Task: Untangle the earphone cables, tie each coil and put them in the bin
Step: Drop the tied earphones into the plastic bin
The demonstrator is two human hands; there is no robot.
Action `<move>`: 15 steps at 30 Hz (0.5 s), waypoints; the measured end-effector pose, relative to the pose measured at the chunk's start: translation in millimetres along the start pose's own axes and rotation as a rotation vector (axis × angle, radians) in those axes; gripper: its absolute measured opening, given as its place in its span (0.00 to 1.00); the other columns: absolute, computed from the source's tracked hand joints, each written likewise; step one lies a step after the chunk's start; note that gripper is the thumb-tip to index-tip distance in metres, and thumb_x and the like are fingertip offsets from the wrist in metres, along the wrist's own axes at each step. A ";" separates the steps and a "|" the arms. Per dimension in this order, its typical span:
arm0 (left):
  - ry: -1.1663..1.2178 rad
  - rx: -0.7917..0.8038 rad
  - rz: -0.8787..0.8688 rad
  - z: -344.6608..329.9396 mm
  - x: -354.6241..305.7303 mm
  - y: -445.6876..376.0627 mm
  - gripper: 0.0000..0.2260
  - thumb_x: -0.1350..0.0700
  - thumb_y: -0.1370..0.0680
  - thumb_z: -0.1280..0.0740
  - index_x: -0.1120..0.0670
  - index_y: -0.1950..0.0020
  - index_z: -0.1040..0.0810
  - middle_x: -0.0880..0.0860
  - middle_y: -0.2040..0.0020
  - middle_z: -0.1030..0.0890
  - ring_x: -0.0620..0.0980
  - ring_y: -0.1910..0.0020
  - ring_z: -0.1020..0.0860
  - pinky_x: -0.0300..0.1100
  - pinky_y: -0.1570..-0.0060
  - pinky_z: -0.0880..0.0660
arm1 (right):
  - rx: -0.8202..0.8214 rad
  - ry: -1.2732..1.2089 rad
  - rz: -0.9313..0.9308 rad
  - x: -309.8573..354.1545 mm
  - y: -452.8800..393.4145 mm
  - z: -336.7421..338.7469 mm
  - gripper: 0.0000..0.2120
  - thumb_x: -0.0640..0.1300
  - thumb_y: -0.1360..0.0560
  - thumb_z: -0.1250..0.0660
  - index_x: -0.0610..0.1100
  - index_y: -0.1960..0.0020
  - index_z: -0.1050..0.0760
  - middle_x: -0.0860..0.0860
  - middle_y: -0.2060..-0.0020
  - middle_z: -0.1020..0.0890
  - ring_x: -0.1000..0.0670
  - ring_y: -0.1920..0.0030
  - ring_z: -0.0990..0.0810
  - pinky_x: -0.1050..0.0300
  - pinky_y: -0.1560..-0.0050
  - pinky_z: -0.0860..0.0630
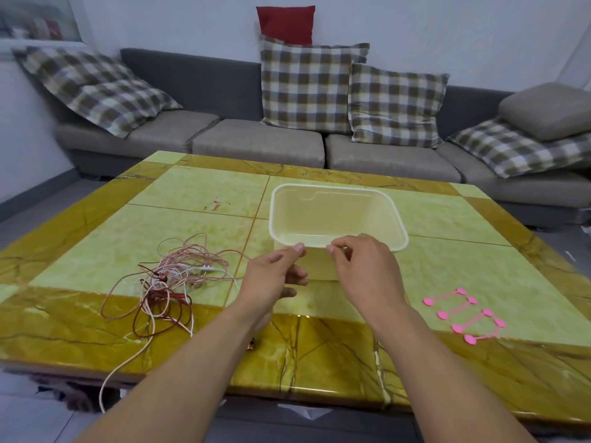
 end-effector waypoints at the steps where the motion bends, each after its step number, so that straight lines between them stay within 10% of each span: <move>1: 0.007 -0.011 -0.003 5.8 0.7 -1.7 0.12 0.47 0.22 0.28 0.55 0.48 0.15 0.53 0.64 0.18 0.48 0.64 0.18 0.38 0.69 0.26 | -0.024 -0.017 0.011 -3.1 -3.3 0.1 0.12 0.53 0.18 0.35 0.51 0.42 0.16 0.53 0.53 0.18 0.51 0.53 0.20 0.53 0.54 0.22; 7: -0.066 -0.236 -0.198 70.4 -5.9 -6.4 0.06 0.59 0.20 0.30 0.56 0.44 0.17 0.56 0.54 0.14 0.52 0.51 0.15 0.42 0.53 0.18 | -0.099 -0.139 -0.005 -1.0 -28.2 -9.2 0.10 0.50 0.19 0.31 0.47 0.43 0.15 0.52 0.57 0.21 0.52 0.59 0.24 0.58 0.59 0.31; 11: -0.303 -0.428 -0.364 109.4 -20.1 4.2 0.12 0.60 0.19 0.32 0.50 0.37 0.24 0.46 0.51 0.15 0.35 0.51 0.19 0.25 0.52 0.27 | -0.026 -0.141 0.018 7.8 -46.1 -35.5 0.15 0.45 0.16 0.37 0.46 0.32 0.21 0.44 0.50 0.21 0.41 0.48 0.20 0.50 0.50 0.25; 15: -0.332 -0.552 -0.402 145.2 -21.9 7.5 0.16 0.62 0.19 0.35 0.47 0.34 0.27 0.43 0.47 0.17 0.40 0.48 0.19 0.46 0.50 0.19 | 0.075 -0.051 0.002 24.5 -35.6 -56.4 0.30 0.44 0.18 0.36 0.53 0.19 0.42 0.48 0.37 0.25 0.43 0.37 0.24 0.47 0.42 0.24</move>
Point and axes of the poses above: each hand's wrist, its own y-axis away from the middle knuckle, its own z-axis out of the back of the hand, x = y × z, the point moved 6 cm from there along -y, towards the middle knuckle
